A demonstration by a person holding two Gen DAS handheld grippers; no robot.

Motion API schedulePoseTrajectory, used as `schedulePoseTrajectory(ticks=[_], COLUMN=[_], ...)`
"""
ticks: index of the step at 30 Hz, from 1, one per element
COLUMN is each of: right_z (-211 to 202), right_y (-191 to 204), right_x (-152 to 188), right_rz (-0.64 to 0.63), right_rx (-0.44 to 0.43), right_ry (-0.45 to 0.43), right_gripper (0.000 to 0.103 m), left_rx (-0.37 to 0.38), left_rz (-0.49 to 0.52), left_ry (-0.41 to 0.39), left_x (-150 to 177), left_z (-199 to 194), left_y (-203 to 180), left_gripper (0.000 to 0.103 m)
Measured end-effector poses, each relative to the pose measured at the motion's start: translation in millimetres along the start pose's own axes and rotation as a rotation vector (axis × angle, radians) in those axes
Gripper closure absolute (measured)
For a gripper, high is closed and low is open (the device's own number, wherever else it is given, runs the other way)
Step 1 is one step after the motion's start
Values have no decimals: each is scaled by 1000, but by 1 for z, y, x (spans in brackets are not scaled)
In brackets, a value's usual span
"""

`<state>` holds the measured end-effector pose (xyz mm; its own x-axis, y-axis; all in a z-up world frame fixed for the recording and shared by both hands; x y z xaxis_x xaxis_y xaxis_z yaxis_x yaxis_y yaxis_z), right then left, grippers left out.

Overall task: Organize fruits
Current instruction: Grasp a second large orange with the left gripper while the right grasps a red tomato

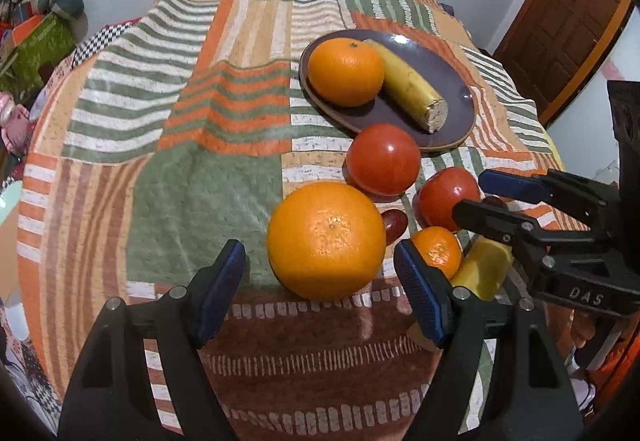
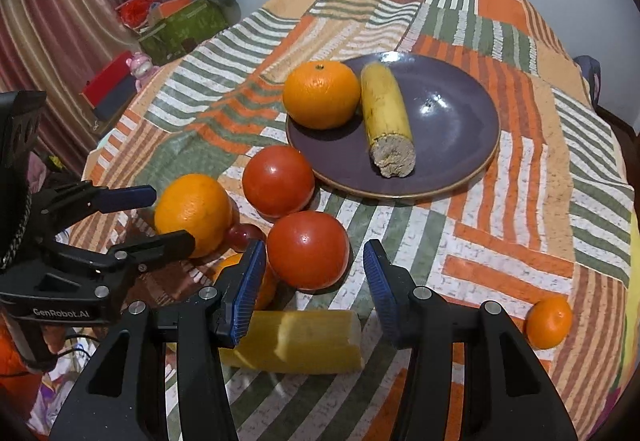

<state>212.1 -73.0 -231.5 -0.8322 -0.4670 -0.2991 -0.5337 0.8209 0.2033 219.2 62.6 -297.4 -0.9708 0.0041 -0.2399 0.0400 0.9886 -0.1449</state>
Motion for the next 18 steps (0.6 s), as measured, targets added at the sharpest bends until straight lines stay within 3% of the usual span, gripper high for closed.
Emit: schedulePoseTrajectory(ticks=[11,15,18], right_z=[12,15,14], right_y=[1,2,1], right_x=[-6,-7,-7], right_rz=[-16,-27,-21], right_rx=[-20,-9,-18], right_ry=[18,26,24], right_gripper=[56,57,58], left_rx=[21,37,25], left_rz=[-22,-7,-2], left_ry=[-4,-11,-13], left_x=[-9,-9,-9], left_z=[14,14,13], left_y=[1,-3,-4], left_gripper=[27,37,37])
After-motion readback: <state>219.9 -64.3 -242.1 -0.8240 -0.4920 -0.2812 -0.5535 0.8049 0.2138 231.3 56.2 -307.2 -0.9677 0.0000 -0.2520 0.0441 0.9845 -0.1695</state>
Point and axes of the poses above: each gripper's, at about its wrist camera, not at the fingertips, and z roughly the way its jaws point, y to its left, x to its underside, the point moved 8 cm from there along z, roughly the way its jaws point, and after that the axes turned 14 degrees about y, right-handed, at the moved point
